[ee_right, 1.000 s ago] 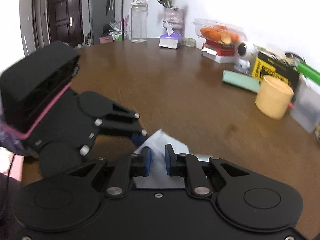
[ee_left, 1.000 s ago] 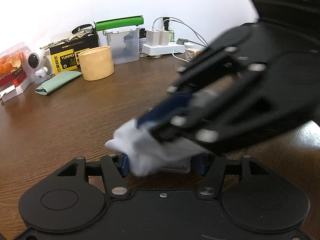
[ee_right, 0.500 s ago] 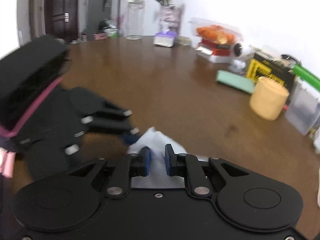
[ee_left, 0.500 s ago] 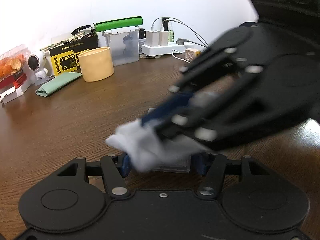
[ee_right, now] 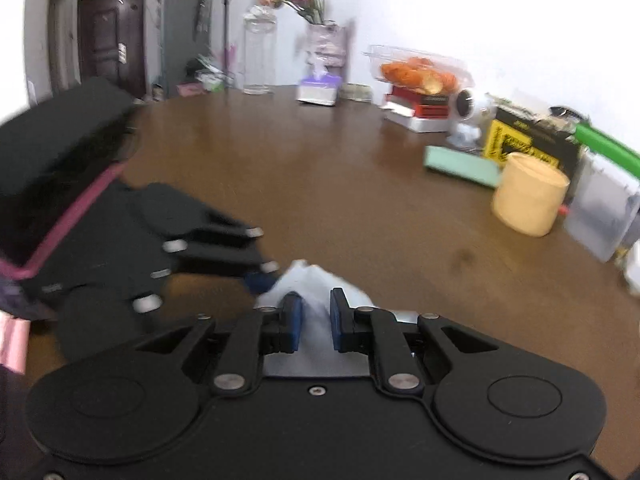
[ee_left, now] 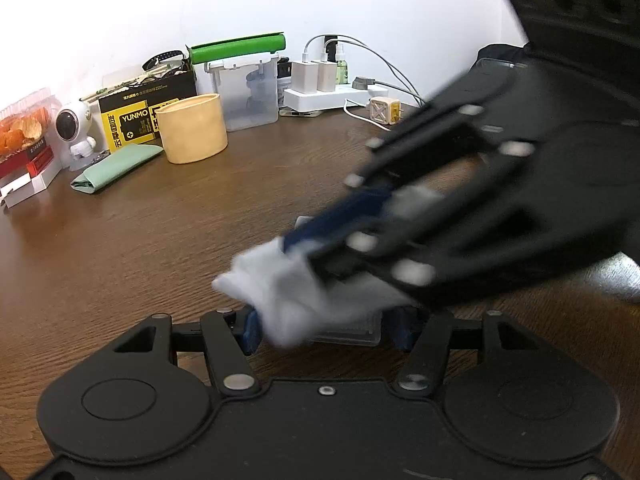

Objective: Clean container
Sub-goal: 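Keep wiping the box surface with the tissue in the right gripper, then wipe the box edge with the tissue in the right gripper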

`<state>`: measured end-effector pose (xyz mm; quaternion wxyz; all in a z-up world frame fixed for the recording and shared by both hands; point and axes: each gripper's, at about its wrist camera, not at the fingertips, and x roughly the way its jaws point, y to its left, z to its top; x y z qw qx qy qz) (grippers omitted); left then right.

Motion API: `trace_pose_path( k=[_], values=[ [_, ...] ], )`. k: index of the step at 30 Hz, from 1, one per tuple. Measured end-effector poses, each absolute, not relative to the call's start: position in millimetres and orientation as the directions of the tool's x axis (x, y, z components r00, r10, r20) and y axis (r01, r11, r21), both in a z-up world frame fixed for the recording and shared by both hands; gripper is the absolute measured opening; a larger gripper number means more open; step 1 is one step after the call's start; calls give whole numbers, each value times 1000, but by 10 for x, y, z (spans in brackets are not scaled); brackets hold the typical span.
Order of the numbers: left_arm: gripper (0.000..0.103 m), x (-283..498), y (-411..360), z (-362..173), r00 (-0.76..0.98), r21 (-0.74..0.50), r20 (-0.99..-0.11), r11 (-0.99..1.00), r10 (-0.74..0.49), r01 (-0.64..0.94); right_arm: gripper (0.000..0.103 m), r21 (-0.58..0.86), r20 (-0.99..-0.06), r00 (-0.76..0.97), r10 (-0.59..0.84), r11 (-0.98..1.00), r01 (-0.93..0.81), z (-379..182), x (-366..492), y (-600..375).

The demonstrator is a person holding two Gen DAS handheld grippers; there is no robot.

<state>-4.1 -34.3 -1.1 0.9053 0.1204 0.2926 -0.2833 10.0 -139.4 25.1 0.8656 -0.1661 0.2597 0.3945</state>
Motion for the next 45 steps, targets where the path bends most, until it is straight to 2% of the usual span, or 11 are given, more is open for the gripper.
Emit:
trace_pose_path(
  k=[6, 10, 12, 20, 27, 32, 35, 38, 41, 43, 45],
  values=[
    [60, -28, -325, -12, 662, 39, -600, 810, -449, 585, 17, -98, -598, 618, 511, 718, -689, 257, 180, -1749],
    [60, -25, -324, -12, 662, 40, -600, 809, -449, 586, 17, -18, -603, 525, 600, 647, -762, 290, 4, -1662],
    [60, -39, -337, -12, 667, 53, -598, 809, -444, 586, 17, -35, -595, 514, 618, 619, -785, 275, 10, -1460],
    [59, -37, -327, -10, 663, 43, -599, 809, -449, 586, 16, -97, -587, 657, 474, 764, -638, 285, 207, -1773],
    [59, -41, -327, -8, 666, 51, -597, 807, -447, 588, 16, -30, -558, 574, 600, 676, -736, 354, 42, -1606],
    [58, -35, -336, -7, 664, 44, -597, 808, -450, 588, 17, -121, -586, 653, 480, 746, -655, 268, 230, -1626],
    [58, -29, -326, -9, 661, 36, -597, 808, -454, 588, 17, -102, -577, 678, 456, 783, -614, 326, 162, -1874],
    [58, -21, -321, -10, 658, 28, -598, 808, -458, 588, 16, -64, -560, 674, 482, 786, -615, 407, 60, -1999],
    [58, -36, -336, -9, 663, 42, -596, 808, -453, 588, 13, -1, -568, 583, 581, 708, -707, 457, 1, -1885],
    [58, -47, -341, -10, 667, 51, -594, 807, -449, 588, 13, -7, -575, 539, 615, 656, -755, 455, -8, -1684],
    [58, -51, -334, -9, 669, 50, -593, 808, -449, 587, 13, -55, -587, 564, 582, 666, -744, 423, 40, -1568]
  ],
)
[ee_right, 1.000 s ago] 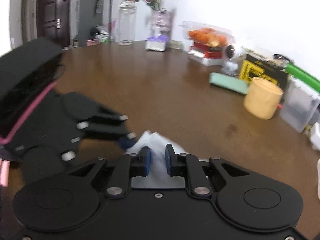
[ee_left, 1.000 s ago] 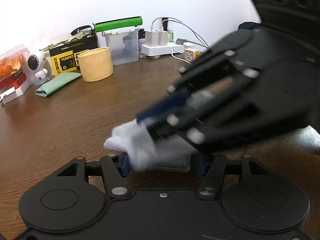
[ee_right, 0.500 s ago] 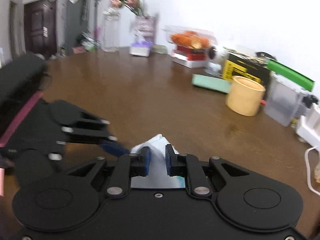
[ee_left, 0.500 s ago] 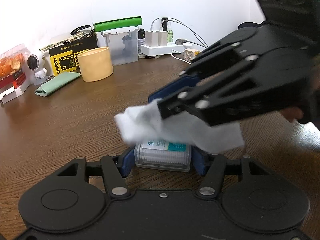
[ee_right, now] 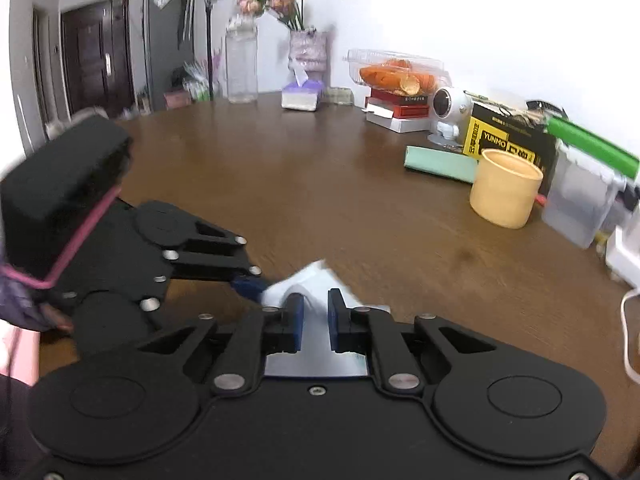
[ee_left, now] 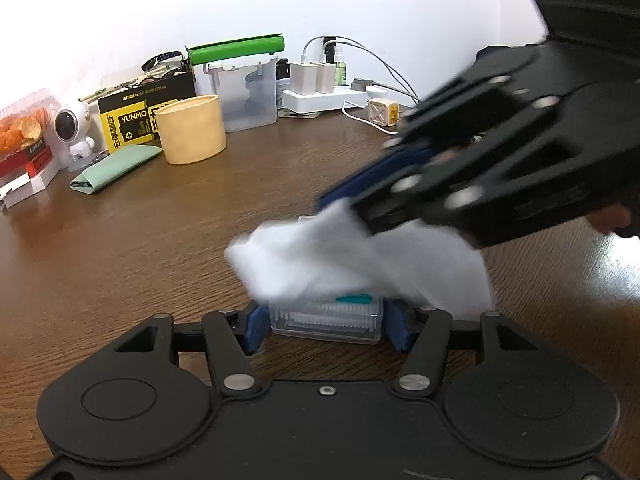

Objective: Clean container
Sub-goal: 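Wipe the box edge with the tissue in the right gripper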

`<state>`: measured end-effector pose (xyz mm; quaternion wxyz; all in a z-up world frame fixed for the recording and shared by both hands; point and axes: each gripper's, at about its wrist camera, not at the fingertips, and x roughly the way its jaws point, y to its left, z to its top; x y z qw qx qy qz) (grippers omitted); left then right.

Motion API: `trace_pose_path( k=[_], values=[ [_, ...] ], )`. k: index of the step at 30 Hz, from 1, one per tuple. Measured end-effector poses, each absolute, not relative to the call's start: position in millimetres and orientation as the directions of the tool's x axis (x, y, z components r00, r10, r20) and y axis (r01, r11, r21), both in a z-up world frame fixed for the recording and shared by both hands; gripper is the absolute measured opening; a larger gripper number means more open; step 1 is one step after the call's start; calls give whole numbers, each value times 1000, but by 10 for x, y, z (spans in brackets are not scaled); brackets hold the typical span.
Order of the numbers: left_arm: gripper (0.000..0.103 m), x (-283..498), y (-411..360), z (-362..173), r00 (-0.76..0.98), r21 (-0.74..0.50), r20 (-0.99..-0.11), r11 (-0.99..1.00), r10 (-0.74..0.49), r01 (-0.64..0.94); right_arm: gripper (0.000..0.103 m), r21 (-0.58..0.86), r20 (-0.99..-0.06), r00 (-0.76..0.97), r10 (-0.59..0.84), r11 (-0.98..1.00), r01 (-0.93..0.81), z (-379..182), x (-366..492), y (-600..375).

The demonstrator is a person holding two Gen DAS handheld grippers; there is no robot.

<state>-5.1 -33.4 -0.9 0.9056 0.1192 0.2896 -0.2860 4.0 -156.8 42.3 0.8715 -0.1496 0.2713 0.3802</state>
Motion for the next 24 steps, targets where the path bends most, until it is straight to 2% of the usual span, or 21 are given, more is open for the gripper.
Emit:
trace_pose_path(
  k=[4, 6, 11, 14, 20, 24],
  values=[
    [57, -27, -283, -8, 666, 26, -595, 818, -450, 575, 13, -85, -573, 651, 497, 755, -650, 414, 145, -1719],
    [57, 7, -221, 34, 654, -32, -592, 824, -472, 566, 13, -75, -546, 695, 468, 799, -597, 468, 91, -1906],
    [57, 147, 21, 224, 571, -354, -529, 774, -628, 524, 14, -44, -500, 750, 432, 853, -520, 568, -117, -2254],
    [57, 252, 83, 212, 527, -502, -532, 748, -663, 434, 14, -28, -492, 757, 430, 861, -508, 585, -146, -2324],
    [57, 333, 181, 64, 533, -552, -573, 774, -622, 310, 14, -56, -553, 728, 406, 853, -518, 427, -115, -2269],
    [57, 328, 240, 93, 544, -533, -573, 783, -613, 321, 16, -134, -634, 696, 337, 838, -529, 238, -128, -2169]
  ],
)
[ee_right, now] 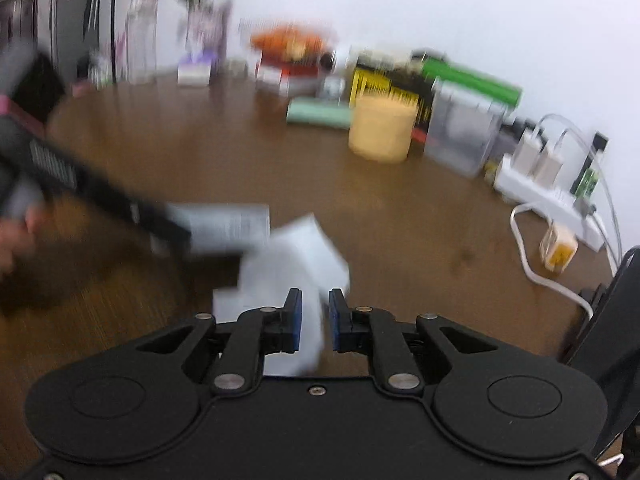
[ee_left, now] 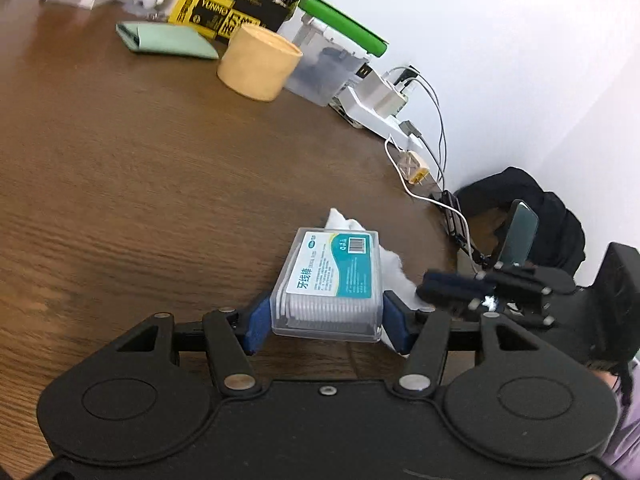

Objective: Clean container
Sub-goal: 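Wipe the box edge with the tissue in the right gripper, then set the clear box on the table with the left gripper while right regrasps the tissue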

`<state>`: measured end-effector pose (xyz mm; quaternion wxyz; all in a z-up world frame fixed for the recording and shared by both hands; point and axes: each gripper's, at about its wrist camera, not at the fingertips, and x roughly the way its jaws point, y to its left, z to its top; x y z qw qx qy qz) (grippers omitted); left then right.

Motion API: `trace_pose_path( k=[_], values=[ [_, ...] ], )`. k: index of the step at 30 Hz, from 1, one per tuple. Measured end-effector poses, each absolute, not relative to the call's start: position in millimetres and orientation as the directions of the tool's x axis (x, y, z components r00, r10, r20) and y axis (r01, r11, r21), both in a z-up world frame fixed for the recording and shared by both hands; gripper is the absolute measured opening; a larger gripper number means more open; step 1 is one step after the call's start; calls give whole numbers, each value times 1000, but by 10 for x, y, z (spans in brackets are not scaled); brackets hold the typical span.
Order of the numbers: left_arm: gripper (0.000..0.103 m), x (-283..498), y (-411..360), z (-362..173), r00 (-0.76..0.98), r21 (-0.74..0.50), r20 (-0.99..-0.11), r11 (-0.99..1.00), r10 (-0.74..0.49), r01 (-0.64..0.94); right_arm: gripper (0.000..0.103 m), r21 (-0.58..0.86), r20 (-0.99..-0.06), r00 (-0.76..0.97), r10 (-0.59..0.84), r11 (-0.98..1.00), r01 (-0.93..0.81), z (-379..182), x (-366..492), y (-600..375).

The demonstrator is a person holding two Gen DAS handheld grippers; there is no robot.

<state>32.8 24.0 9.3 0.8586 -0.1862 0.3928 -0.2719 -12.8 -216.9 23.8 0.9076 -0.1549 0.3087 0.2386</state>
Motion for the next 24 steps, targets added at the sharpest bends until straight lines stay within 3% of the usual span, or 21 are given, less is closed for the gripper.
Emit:
trace_pose_path(
  k=[2, 5, 7, 9, 12, 16, 18, 24],
  values=[
    [57, 319, 280, 106, 538, -534, -570, 778, -621, 332, 35, -186, -652, 695, 304, 824, -535, 203, -169, -2101],
    [57, 295, 338, 149, 528, -529, -555, 763, -642, 372, 58, -306, -572, 749, 335, 760, -573, 339, -387, -1946],
    [57, 259, 353, 182, 528, -503, -554, 764, -644, 404, 61, -438, -504, 783, 363, 674, -594, 392, -543, -1787],
    [57, 223, 362, 238, 527, -479, -547, 759, -651, 441, 61, -585, -472, 796, 379, 540, -604, 357, -672, -1610],
    [57, 217, 340, 271, 514, -463, -541, 746, -665, 478, 60, -693, -514, 763, 392, 334, -638, 184, -725, -1401],
    [57, 227, 330, 224, 509, -456, -549, 748, -663, 482, 49, -684, -587, 718, 374, 245, -687, 10, -589, -1222],
    [57, 201, 352, 237, 513, -446, -547, 749, -662, 491, 34, -689, -578, 727, 371, 255, -678, 0, -502, -1198],
    [60, 163, 462, 296, 541, -434, -505, 740, -672, 514, 27, -624, -620, 675, 400, 271, -733, 54, -428, -1179]
  ],
)
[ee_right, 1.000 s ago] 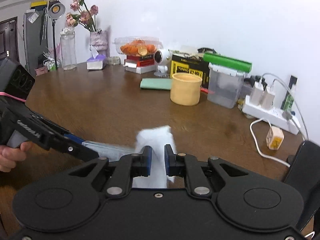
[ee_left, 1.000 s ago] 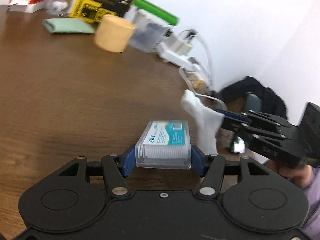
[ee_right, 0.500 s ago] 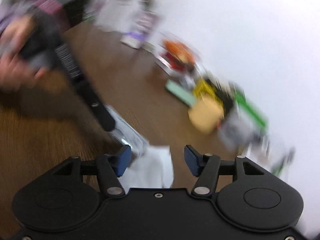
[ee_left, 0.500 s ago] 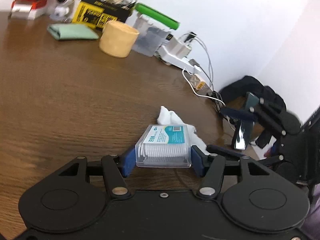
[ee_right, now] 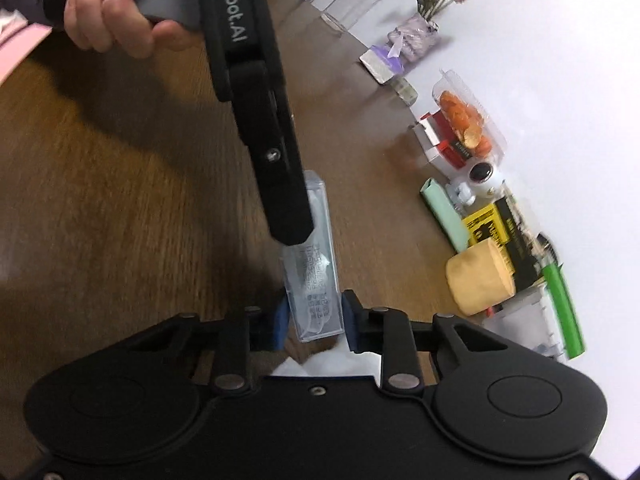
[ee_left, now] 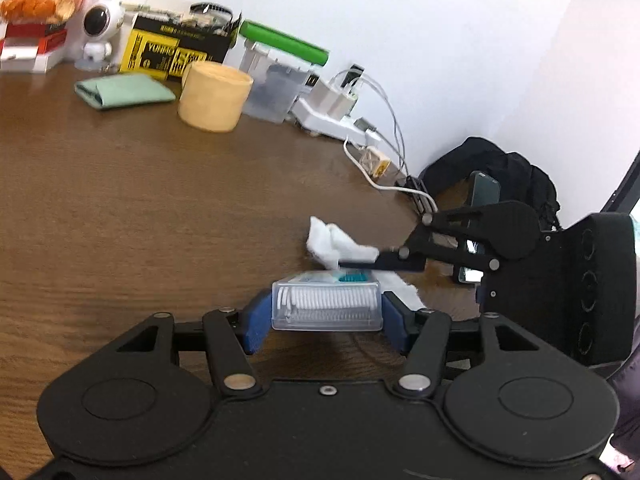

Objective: Clean container
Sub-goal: 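Set the clear box on the table with the left gripper while right regrasps the tissue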

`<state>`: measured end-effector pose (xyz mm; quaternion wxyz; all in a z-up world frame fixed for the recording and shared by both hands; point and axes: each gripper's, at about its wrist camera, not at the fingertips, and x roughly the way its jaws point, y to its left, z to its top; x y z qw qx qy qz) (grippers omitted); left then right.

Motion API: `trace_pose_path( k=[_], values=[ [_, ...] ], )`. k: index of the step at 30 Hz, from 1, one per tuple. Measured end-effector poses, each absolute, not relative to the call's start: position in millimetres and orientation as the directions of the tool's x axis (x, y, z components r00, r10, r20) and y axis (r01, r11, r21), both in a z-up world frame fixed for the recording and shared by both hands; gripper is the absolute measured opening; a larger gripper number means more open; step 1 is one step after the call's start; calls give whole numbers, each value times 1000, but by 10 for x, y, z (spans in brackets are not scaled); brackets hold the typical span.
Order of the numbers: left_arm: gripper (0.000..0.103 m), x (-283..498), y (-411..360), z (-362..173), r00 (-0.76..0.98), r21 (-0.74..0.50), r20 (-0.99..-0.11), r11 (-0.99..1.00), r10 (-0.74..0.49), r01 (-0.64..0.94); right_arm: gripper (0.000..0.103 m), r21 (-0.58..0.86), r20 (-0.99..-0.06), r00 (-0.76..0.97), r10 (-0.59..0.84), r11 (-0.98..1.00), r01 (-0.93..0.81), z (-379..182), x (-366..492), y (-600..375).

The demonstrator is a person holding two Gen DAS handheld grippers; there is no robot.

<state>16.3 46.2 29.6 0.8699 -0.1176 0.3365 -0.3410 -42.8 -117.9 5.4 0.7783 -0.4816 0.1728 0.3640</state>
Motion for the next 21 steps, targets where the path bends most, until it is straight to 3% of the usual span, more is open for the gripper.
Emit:
trace_pose_path(
  k=[2, 7, 14, 16, 21],
  values=[
    [70, 142, 484, 327, 564, -430, -480, 740, -673, 517, 25, -588, -602, 671, 432, 328, -739, 89, -414, -1201],
    [73, 58, 449, 407, 624, -375, -443, 765, -644, 524, 25, -332, -596, 660, 457, 608, -721, 218, -151, -1420],
    [77, -114, 344, 443, 691, -245, -420, 807, -588, 538, 25, 313, -530, 566, 631, 766, -561, 459, 210, -1887],
    [77, -151, 303, 423, 695, -211, -422, 809, -582, 549, 25, 382, -547, 567, 616, 786, -485, 408, 288, -1921],
    [82, -191, 146, 307, 709, -92, -470, 828, -525, 553, 25, 341, -557, 600, 574, 817, -465, 272, 300, -1860]
  ],
)
